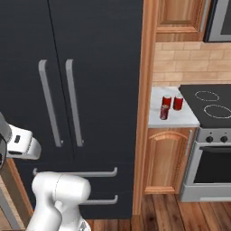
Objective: Four empty soda cans are scattered around the kitchen. Gather all the cans and cluster them next to the stove for recycling.
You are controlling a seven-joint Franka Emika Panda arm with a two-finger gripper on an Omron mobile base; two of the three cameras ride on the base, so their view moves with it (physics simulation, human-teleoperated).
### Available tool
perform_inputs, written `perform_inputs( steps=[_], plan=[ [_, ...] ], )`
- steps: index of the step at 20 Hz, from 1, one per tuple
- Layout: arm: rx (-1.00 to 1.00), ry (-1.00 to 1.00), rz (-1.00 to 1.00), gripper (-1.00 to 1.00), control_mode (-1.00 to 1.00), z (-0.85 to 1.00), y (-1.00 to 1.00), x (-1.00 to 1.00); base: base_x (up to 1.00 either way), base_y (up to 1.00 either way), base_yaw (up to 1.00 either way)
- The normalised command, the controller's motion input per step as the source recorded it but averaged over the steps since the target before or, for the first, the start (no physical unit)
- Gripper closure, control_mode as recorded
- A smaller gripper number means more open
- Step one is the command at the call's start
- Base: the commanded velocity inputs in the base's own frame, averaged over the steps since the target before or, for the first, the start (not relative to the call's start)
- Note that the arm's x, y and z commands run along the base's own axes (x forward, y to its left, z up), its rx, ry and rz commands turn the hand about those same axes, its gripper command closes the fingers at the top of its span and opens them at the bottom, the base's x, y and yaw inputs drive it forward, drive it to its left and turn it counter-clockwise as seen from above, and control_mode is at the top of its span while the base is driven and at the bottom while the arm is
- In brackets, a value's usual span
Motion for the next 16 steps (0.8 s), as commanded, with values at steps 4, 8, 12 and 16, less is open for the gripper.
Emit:
perform_inputs(
  steps=[4, 8, 12, 16],
  plan=[
    [0.0, 0.0, 0.0, -1.0, 1.0, 0.0, 0.0, 0.0, -0.35, 0.59, 0.0],
    [0.0, 0.0, 0.0, -1.0, 1.0, 0.0, 0.0, 0.0, -0.39, 0.59, 0.0],
    [0.0, 0.0, 0.0, -1.0, 1.0, 0.0, 0.0, 0.0, -0.41, 0.54, 0.0],
    [0.0, 0.0, 0.0, -1.0, 1.0, 0.0, 0.0, 0.0, -0.45, 0.47, 0.0]
  ],
)
